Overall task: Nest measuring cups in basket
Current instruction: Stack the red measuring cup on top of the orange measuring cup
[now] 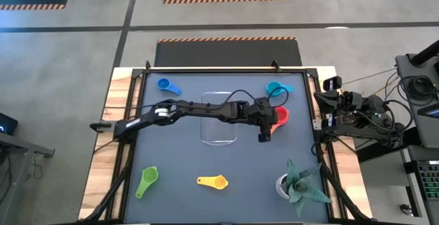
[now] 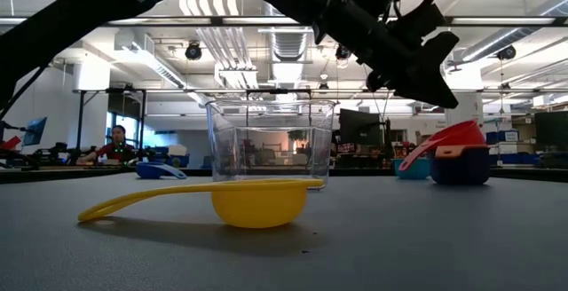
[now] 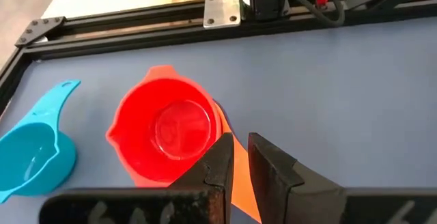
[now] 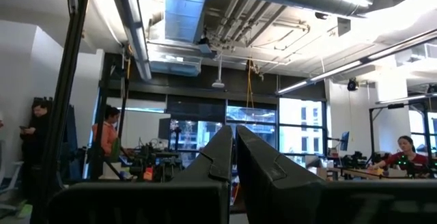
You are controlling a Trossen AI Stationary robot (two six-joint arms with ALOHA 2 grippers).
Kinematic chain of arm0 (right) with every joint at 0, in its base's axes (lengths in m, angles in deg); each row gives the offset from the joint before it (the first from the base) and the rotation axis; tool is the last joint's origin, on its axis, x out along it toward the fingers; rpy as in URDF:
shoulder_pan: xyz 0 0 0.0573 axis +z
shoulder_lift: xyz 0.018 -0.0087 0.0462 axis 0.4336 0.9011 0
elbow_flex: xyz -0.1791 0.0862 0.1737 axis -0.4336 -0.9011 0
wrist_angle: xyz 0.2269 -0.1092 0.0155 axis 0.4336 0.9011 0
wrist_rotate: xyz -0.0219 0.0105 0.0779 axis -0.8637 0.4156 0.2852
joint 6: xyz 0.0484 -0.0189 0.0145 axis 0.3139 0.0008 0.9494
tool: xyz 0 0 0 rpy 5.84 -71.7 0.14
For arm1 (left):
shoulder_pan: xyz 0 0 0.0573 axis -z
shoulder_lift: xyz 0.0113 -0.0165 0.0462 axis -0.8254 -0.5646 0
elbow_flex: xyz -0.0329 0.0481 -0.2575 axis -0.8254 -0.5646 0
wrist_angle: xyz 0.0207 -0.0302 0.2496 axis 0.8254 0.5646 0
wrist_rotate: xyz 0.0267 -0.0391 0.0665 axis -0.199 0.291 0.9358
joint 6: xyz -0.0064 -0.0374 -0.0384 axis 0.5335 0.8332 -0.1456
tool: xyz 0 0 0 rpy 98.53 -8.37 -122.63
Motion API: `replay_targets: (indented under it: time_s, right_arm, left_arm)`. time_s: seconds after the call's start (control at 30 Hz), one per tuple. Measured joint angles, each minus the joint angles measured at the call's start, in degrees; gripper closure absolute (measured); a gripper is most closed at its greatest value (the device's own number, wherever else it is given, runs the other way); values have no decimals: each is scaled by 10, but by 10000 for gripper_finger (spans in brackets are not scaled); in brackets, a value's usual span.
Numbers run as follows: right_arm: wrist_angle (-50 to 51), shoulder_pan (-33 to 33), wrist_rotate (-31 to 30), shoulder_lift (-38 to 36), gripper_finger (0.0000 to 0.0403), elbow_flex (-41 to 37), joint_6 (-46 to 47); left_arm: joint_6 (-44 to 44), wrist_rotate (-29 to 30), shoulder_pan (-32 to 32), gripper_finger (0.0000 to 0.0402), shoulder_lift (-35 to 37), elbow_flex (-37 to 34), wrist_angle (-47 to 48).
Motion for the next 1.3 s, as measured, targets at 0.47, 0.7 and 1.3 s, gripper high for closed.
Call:
replay_targets:
  time_s: [0.47, 0.7, 1.3]
  right_arm:
    - [5, 0, -1, 0, 394, 0, 0]
    - [4, 0, -2, 0, 394, 0, 0]
    - [5, 0, -2, 0, 394, 0, -10]
  left_arm:
    - [-114, 97, -8, 380, 41, 1, 65]
    - [-113, 45, -29, 401, 32, 1, -4]
    - [-61, -57, -32, 401, -31, 1, -147]
